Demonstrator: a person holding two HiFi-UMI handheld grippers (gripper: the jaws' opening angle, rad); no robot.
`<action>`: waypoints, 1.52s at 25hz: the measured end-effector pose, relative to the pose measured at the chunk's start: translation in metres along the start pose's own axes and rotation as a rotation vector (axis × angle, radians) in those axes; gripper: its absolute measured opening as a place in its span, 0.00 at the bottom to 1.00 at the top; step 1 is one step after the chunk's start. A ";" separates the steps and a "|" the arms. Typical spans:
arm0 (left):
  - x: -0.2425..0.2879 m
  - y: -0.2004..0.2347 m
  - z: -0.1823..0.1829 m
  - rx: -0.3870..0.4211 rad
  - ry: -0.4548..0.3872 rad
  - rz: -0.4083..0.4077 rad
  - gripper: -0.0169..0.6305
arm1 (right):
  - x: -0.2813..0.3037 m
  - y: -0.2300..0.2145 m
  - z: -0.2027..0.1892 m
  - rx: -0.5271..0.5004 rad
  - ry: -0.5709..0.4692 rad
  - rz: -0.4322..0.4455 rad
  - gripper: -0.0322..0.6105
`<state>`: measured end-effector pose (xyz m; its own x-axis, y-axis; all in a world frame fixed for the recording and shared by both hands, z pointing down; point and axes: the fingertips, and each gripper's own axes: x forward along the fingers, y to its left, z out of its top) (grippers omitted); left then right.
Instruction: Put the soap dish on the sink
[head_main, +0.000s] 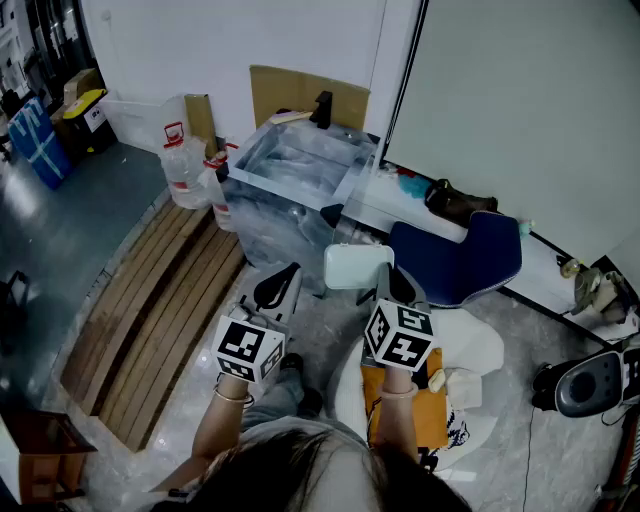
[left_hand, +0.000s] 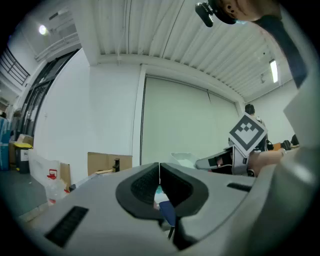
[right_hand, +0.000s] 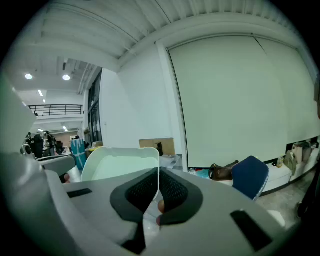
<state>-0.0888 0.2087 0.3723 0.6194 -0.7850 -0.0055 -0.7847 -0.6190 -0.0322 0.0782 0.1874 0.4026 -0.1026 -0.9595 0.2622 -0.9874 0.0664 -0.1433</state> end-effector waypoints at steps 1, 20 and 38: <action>0.002 -0.001 0.000 0.001 0.000 -0.002 0.04 | 0.001 -0.001 0.000 0.001 -0.001 0.000 0.09; 0.074 0.050 -0.006 -0.014 -0.003 -0.045 0.04 | 0.081 -0.006 0.021 -0.016 -0.012 -0.046 0.09; 0.138 0.150 -0.011 -0.031 -0.005 -0.096 0.04 | 0.185 0.025 0.043 -0.046 0.017 -0.110 0.09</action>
<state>-0.1216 0.0073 0.3779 0.6917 -0.7222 -0.0087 -0.7222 -0.6917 -0.0023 0.0396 -0.0005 0.4065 0.0050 -0.9570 0.2900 -0.9973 -0.0262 -0.0693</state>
